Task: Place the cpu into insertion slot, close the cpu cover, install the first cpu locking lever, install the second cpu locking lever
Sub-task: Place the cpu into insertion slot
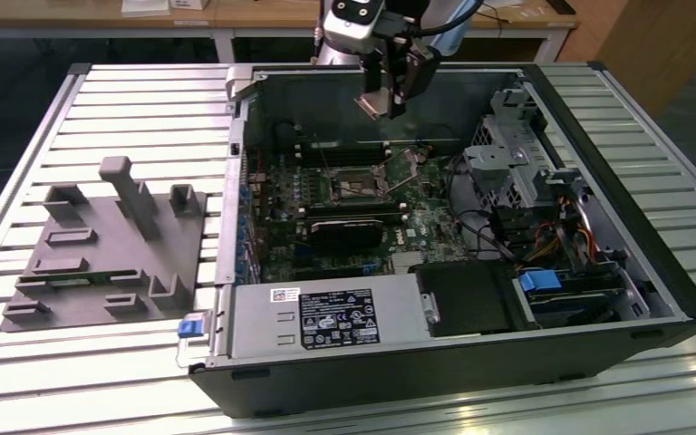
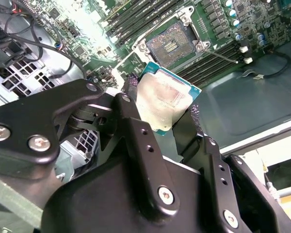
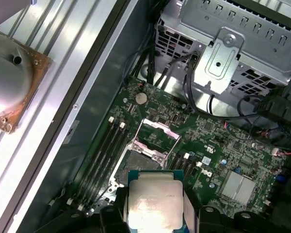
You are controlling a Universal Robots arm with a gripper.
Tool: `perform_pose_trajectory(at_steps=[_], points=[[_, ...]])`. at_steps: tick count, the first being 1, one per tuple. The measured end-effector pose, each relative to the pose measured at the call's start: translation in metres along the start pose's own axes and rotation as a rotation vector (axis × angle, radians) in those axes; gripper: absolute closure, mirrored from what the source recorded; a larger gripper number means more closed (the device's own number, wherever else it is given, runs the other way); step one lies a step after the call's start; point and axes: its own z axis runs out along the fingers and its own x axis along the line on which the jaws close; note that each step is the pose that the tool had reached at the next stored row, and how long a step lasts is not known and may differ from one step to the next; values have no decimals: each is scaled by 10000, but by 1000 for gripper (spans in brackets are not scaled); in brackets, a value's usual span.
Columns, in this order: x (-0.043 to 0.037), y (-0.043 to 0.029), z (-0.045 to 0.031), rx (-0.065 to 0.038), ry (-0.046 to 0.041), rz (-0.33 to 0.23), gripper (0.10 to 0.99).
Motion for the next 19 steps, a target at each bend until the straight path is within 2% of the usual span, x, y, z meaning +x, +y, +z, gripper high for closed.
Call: perform_pose_trajectory(at_steps=[19], points=[[0,-2,19,-13,-71,803,549]])
